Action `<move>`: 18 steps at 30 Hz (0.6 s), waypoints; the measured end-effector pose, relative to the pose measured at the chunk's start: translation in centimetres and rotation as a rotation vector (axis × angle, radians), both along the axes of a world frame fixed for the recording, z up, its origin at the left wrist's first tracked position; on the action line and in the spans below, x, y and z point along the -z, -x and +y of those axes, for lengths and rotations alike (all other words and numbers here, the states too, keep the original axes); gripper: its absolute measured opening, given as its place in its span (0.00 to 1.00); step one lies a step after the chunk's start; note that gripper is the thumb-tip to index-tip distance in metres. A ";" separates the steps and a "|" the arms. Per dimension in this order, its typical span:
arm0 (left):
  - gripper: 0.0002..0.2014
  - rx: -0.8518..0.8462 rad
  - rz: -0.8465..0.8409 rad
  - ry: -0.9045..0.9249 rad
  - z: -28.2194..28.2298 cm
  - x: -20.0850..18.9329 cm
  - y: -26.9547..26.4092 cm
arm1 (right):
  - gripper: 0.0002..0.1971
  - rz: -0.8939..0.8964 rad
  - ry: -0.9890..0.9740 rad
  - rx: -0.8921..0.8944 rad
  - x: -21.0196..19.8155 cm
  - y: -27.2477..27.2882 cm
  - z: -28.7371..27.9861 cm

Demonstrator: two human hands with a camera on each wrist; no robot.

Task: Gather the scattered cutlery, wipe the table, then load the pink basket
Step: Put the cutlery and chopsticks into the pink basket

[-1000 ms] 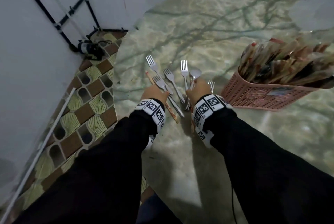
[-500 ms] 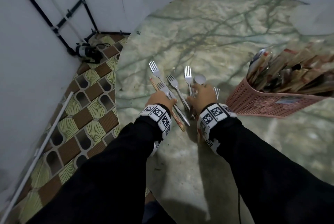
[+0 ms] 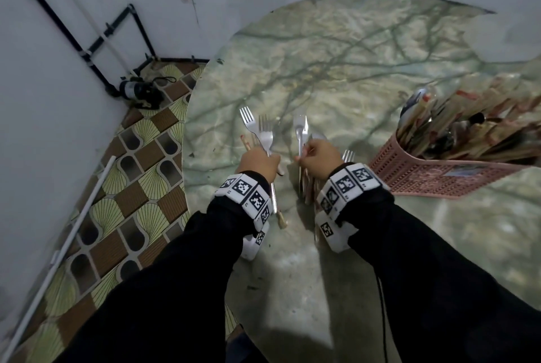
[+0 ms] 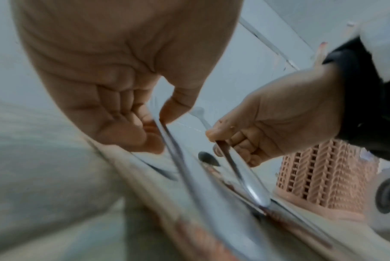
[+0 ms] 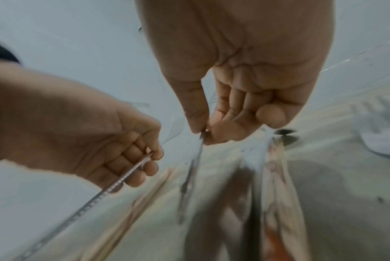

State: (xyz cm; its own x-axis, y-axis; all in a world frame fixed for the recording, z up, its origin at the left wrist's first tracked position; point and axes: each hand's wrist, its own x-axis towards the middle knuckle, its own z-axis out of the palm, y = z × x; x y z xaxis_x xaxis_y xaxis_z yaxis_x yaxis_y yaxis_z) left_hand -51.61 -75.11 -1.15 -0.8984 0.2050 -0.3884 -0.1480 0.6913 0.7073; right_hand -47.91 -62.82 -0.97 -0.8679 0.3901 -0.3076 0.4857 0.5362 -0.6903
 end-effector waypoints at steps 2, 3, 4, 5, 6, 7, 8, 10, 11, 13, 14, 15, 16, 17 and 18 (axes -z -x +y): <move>0.08 -0.069 0.008 -0.120 0.3 -0.5 0.2 | 0.16 0.099 0.172 0.111 -0.8 0.1 0.8; 0.07 -0.095 0.011 -0.152 0.5 -0.7 0.4 | 0.16 0.151 0.282 0.175 -1.2 0.2 1.2; 0.07 -0.114 0.020 -0.162 0.7 -1.1 0.5 | 0.16 0.183 0.382 0.239 -1.6 0.4 1.6; 0.08 -0.127 0.029 -0.156 0.9 -1.3 0.6 | 0.16 0.203 0.419 0.270 -1.7 0.6 1.9; 0.11 -0.133 0.037 -0.141 1.1 -1.6 0.8 | 0.14 0.188 0.385 0.277 -1.8 0.9 2.0; 0.13 -0.127 0.035 -0.103 1.4 -1.7 1.0 | 0.11 0.165 0.296 0.270 -1.7 1.1 2.0; 0.15 -0.109 0.028 -0.042 1.6 -1.7 1.2 | 0.06 0.116 0.180 0.246 -1.5 1.3 1.8; 0.15 -0.079 0.010 0.078 1.9 -1.7 1.5 | 0.06 -0.018 -0.009 0.163 -0.9 1.5 1.3; 0.16 -0.066 0.002 0.126 2.0 -1.7 1.5 | 0.10 -0.072 -0.061 0.125 -0.3 1.7 1.0; 0.16 -0.013 0.013 0.225 2.0 -1.4 1.6 | 0.14 -0.115 -0.130 0.100 0.6 1.8 0.4; 0.15 0.030 0.027 0.275 2.0 -1.3 1.8 | 0.15 -0.127 -0.190 0.087 0.8 2.0 0.2; 0.14 0.073 0.028 0.321 2.1 -1.2 1.9 | 0.16 -0.143 -0.257 0.065 0.7 2.0 0.1; 0.11 0.110 0.031 0.359 2.2 -1.3 2.0 | 0.15 -0.161 -0.308 0.040 0.6 2.2 0.0; 0.09 0.134 0.037 0.391 2.4 -1.3 2.0 | 0.14 -0.169 -0.336 0.025 0.3 2.3 -0.1; 0.09 0.150 0.053 0.415 2.6 -1.3 2.1 | 0.12 -0.174 -0.355 0.018 0.1 2.5 -0.2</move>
State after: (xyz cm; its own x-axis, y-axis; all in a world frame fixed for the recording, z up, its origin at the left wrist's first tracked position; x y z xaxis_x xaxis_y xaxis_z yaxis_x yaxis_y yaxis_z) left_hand -53.72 -72.55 0.11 -0.8916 0.1714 -0.4192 0.0051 0.9293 0.3692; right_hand -50.36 -63.00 -1.04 -0.8070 0.5129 -0.2928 0.5903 0.7173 -0.3702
